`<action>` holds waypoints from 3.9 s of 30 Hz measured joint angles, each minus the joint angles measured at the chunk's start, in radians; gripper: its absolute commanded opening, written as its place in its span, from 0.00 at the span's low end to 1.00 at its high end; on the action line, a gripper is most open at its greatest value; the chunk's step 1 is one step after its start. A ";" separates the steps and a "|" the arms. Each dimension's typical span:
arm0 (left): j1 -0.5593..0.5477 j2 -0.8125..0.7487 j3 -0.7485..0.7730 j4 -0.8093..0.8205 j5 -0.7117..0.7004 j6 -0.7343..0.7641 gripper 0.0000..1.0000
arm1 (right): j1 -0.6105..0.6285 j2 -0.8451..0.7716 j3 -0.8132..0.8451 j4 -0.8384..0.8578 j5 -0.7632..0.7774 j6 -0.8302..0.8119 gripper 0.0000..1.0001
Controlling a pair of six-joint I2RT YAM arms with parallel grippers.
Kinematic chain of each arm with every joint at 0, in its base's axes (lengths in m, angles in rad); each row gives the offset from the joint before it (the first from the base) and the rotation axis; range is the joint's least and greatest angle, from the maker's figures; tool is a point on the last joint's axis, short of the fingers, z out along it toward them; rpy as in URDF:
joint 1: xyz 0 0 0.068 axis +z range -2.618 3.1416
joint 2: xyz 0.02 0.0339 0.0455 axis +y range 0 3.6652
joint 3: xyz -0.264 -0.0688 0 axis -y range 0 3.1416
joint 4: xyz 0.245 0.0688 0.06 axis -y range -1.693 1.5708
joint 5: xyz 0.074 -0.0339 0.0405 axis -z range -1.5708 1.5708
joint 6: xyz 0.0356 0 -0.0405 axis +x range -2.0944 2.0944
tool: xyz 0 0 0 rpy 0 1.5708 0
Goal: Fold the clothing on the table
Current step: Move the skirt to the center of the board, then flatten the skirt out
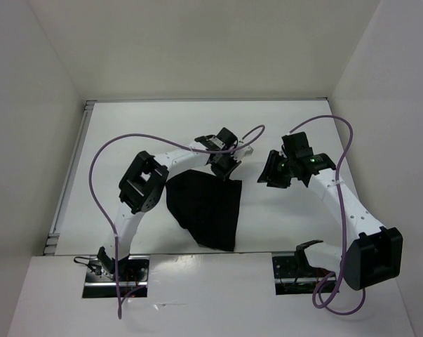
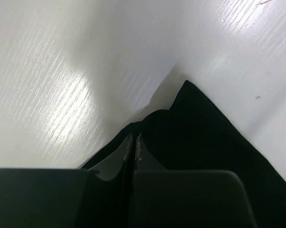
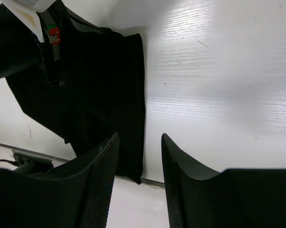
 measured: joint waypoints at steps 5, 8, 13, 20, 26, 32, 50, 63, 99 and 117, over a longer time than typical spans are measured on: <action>0.022 0.025 0.051 -0.011 -0.012 -0.037 0.00 | 0.000 0.002 0.005 0.000 0.002 -0.007 0.46; 0.072 0.061 0.119 -0.010 -0.066 -0.107 0.00 | 0.000 0.002 0.008 0.001 0.000 -0.007 0.46; 0.227 0.064 0.127 0.006 -0.188 -0.231 0.00 | 0.000 0.002 0.010 0.001 -0.017 -0.015 0.46; 0.385 0.043 0.056 0.023 -0.262 -0.400 0.00 | 0.024 0.050 0.013 0.003 -0.083 -0.044 0.46; 0.372 -0.037 -0.071 0.041 -0.262 -0.466 0.00 | 0.037 0.174 0.017 0.029 -0.070 0.000 0.46; 0.363 -0.128 -0.199 0.029 -0.255 -0.503 0.00 | 0.037 0.410 0.093 0.115 -0.057 0.066 0.40; 0.368 -0.180 -0.280 0.027 -0.235 -0.530 0.00 | 0.037 0.604 0.140 0.188 -0.010 0.132 0.31; 0.391 -0.180 -0.284 0.031 -0.176 -0.530 0.00 | 0.058 0.681 0.154 0.240 -0.071 0.158 0.10; 0.403 -0.333 -0.503 0.337 0.240 -0.599 0.63 | -0.019 0.687 0.294 0.127 0.298 0.063 0.00; 0.345 -0.209 -0.452 0.350 0.158 -0.620 0.23 | 0.006 0.675 0.294 0.126 0.291 0.060 0.00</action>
